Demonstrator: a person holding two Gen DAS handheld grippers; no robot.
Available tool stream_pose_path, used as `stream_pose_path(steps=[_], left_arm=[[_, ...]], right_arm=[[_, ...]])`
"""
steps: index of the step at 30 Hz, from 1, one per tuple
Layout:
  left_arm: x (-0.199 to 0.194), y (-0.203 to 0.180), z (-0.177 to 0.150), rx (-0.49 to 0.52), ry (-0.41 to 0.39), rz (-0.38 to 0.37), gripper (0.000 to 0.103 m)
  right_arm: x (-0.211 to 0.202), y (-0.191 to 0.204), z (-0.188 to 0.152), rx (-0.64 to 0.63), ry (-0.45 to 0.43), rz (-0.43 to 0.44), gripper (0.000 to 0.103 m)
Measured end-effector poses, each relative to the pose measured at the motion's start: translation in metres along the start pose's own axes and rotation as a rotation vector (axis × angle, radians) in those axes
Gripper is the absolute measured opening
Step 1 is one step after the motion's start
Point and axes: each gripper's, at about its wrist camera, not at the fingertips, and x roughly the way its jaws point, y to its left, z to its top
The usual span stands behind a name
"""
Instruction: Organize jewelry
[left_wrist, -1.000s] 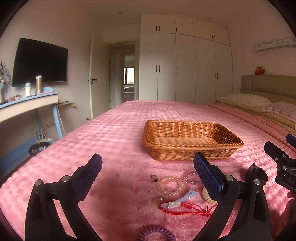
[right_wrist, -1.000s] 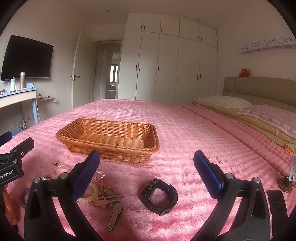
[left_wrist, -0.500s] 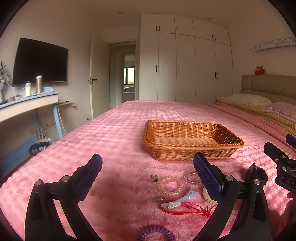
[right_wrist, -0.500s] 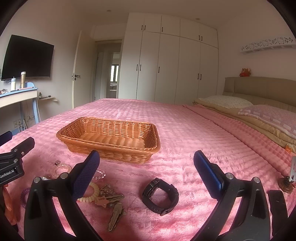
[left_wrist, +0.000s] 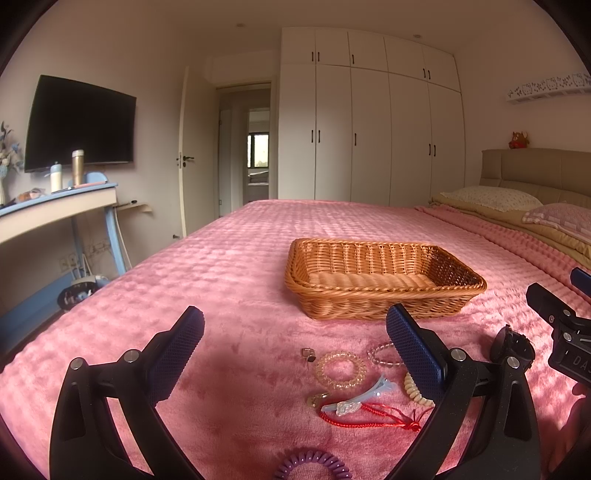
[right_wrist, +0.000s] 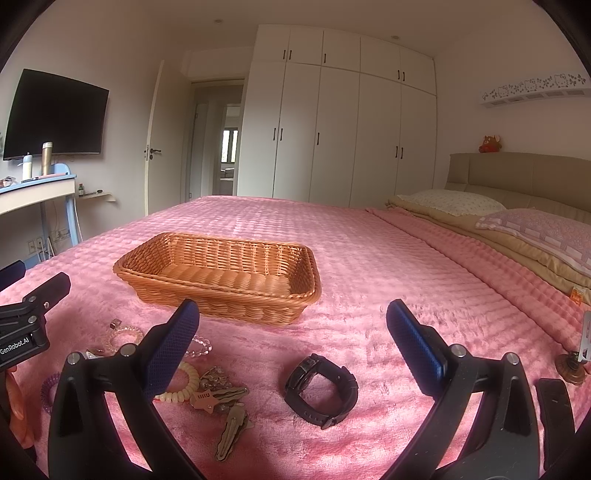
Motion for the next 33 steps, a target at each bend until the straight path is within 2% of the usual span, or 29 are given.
stream_pose_path(steps=[33], left_arm=[[0.0002, 0.0003, 0.0000, 0.000, 0.001, 0.000, 0.096]], right_arm=[[0.0001, 0.0022, -0.0019, -0.008, 0.004, 0.017, 0.097]])
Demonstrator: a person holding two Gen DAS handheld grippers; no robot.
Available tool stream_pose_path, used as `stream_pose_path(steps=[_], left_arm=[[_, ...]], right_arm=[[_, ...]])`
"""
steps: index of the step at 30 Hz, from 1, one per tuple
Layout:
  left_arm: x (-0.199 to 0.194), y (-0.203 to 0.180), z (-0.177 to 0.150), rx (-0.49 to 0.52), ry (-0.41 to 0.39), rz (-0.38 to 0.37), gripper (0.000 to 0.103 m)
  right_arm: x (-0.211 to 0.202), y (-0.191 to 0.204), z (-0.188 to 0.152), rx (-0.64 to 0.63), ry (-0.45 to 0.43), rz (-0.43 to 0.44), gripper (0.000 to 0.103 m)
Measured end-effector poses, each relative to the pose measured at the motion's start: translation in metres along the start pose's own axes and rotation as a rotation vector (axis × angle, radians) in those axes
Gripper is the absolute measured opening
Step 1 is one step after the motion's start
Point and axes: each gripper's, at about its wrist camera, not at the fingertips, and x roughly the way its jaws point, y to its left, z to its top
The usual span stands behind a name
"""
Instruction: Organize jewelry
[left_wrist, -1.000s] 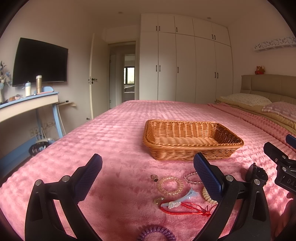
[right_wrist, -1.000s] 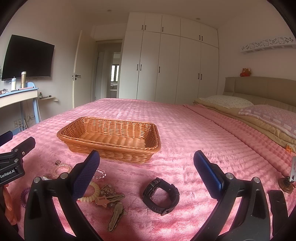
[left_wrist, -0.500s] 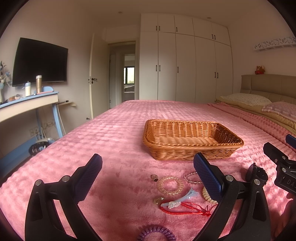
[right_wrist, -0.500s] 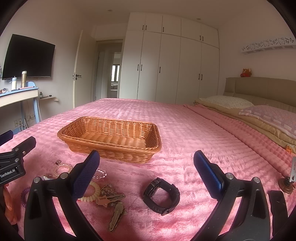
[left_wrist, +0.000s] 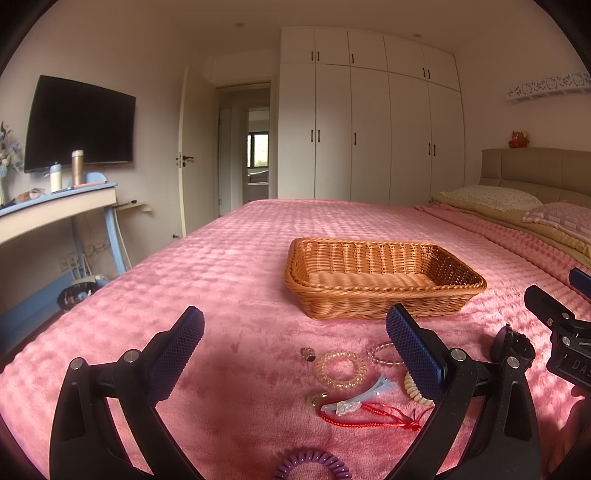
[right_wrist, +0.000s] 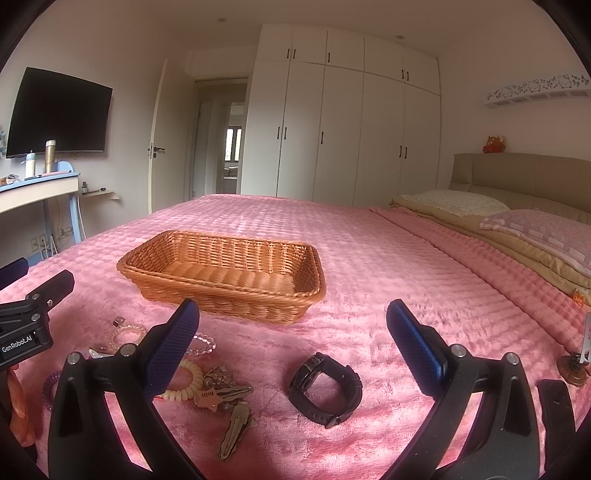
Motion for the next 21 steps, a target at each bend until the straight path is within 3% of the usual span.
stream_pose_path(steps=[16, 21], left_arm=[[0.000, 0.003, 0.001, -0.019, 0.006, -0.011, 0.096], [0.000, 0.018, 0.005, -0.060, 0.072, -0.084, 0.095]], right_arm=[[0.005, -0.007, -0.001, 0.028, 0.016, 0.008, 0.096], [0.011, -0.012, -0.001, 0.035, 0.045, -0.004, 0.086]])
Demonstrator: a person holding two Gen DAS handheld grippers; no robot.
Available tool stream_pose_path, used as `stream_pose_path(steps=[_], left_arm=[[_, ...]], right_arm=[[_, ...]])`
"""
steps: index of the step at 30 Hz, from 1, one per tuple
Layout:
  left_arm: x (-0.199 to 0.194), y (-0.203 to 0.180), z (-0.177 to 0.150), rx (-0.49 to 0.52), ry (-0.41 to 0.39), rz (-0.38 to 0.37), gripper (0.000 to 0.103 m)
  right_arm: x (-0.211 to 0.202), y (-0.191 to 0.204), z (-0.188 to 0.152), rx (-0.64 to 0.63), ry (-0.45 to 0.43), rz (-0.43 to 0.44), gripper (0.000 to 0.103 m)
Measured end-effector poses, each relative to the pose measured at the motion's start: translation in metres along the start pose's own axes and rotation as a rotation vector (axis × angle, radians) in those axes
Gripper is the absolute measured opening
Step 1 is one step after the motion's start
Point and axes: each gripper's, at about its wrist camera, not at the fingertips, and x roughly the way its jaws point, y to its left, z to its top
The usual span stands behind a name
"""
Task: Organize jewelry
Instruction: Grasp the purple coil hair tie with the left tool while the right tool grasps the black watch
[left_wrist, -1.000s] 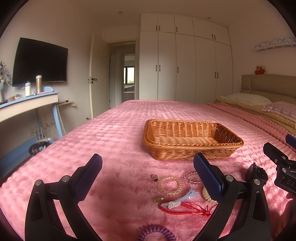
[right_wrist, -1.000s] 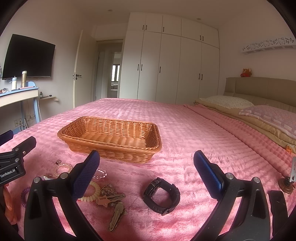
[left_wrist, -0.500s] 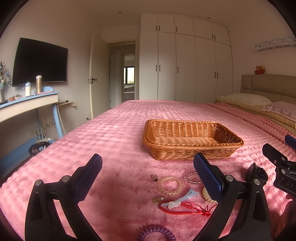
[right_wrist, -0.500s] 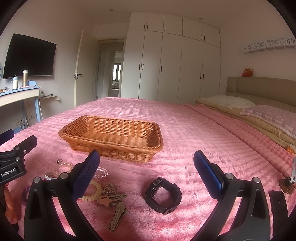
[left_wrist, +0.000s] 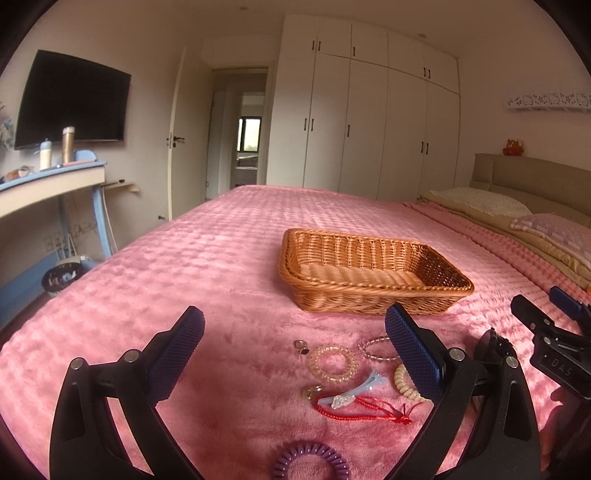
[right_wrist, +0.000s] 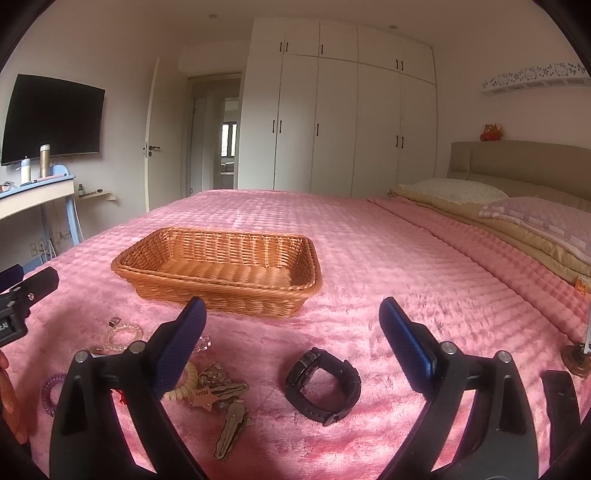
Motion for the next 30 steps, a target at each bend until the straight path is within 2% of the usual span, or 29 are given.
stream_pose_path(steps=[6, 9, 13, 15, 20, 21, 27, 30], left_arm=[[-0.008, 0.015, 0.003, -0.017, 0.151, -0.104, 0.089], [-0.007, 0.018, -0.002, -0.004, 0.244, -0.115, 0.086], [-0.009, 0.018, -0.013, 0.025, 0.337, -0.125, 0.078], [-0.007, 0.018, -0.019, 0.031, 0.376, -0.134, 0.074], [0.002, 0.018, -0.034, 0.040, 0.473, -0.155, 0.050], [0.004, 0.018, -0.036, 0.036, 0.489, -0.167, 0.048], [0.020, 0.030, -0.045, -0.020, 0.577, -0.192, 0.048], [0.027, 0.029, -0.047, -0.017, 0.599, -0.195, 0.048]], right_arm=[[0.003, -0.016, 0.003, 0.031, 0.080, 0.025, 0.074], [0.006, -0.037, 0.004, 0.068, 0.143, 0.039, 0.068], [0.017, -0.069, 0.001, 0.104, 0.245, 0.048, 0.057], [0.024, -0.079, -0.002, 0.113, 0.301, 0.050, 0.055], [0.043, -0.084, -0.015, 0.103, 0.425, 0.083, 0.047], [0.047, -0.083, -0.017, 0.101, 0.445, 0.095, 0.047], [0.078, -0.066, -0.023, 0.042, 0.533, 0.081, 0.038], [0.092, -0.063, -0.026, 0.032, 0.580, 0.075, 0.033]])
